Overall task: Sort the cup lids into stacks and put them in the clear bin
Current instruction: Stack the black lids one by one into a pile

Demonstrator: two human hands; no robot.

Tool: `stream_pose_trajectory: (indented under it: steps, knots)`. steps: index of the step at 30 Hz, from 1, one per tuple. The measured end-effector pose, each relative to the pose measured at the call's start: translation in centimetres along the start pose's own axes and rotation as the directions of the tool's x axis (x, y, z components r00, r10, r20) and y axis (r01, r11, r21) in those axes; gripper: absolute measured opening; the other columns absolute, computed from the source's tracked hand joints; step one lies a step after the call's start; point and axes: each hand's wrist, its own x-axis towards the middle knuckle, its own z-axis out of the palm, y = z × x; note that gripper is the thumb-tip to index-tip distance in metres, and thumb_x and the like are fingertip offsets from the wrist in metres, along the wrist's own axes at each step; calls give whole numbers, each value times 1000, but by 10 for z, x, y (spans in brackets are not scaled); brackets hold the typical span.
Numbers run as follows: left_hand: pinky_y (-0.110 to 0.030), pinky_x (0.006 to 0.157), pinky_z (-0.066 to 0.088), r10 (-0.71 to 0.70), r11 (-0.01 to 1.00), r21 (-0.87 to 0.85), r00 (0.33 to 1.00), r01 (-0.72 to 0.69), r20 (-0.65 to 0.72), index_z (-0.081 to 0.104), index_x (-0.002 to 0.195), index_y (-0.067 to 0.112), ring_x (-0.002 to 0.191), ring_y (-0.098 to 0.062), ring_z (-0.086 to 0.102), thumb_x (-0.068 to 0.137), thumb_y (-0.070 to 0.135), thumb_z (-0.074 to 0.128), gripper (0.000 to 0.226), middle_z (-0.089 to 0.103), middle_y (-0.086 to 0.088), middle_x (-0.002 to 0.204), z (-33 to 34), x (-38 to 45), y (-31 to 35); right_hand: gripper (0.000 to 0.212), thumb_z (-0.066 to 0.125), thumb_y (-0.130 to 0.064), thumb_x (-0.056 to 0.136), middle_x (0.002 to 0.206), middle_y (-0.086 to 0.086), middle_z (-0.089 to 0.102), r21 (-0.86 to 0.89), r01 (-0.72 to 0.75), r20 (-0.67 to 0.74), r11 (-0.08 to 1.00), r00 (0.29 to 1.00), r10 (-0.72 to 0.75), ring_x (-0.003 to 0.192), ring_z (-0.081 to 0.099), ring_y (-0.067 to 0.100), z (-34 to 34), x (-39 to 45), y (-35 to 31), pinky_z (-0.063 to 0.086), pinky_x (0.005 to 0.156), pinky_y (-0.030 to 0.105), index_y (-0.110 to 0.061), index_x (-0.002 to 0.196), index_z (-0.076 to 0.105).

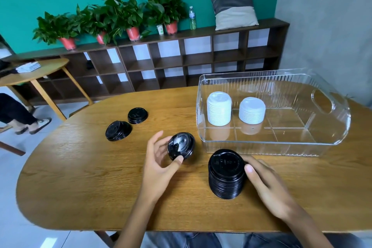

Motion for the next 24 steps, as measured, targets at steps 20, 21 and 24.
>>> stream_pose_trajectory:
  steps: [20, 21, 24]
  knots:
    - [-28, 115, 38, 154, 950, 202, 920, -238, 361, 34, 154, 41, 137, -18, 54, 82, 35, 81, 86, 58, 12, 143, 58, -19, 24, 52, 37, -69, 93, 132, -23, 61, 77, 7, 38, 997, 999, -9, 131, 51, 7, -2, 4, 11, 34, 113, 53, -47, 139, 48]
    - [-29, 115, 39, 155, 947, 210, 917, -244, 367, 34, 154, 41, 136, -17, 54, 81, 35, 81, 87, 58, 13, 143, 58, -18, 24, 53, 38, -68, 93, 133, -22, 61, 82, 7, 38, 997, 999, -10, 132, 51, 7, -2, 4, 11, 33, 113, 53, -46, 141, 47]
    - [-33, 115, 40, 154, 941, 228, 917, -249, 368, 34, 153, 42, 136, -16, 54, 80, 34, 81, 87, 58, 14, 142, 59, -19, 25, 54, 37, -68, 94, 133, -24, 60, 70, 7, 47, 998, 999, -10, 133, 49, 7, -2, 3, 11, 33, 113, 53, -46, 142, 46]
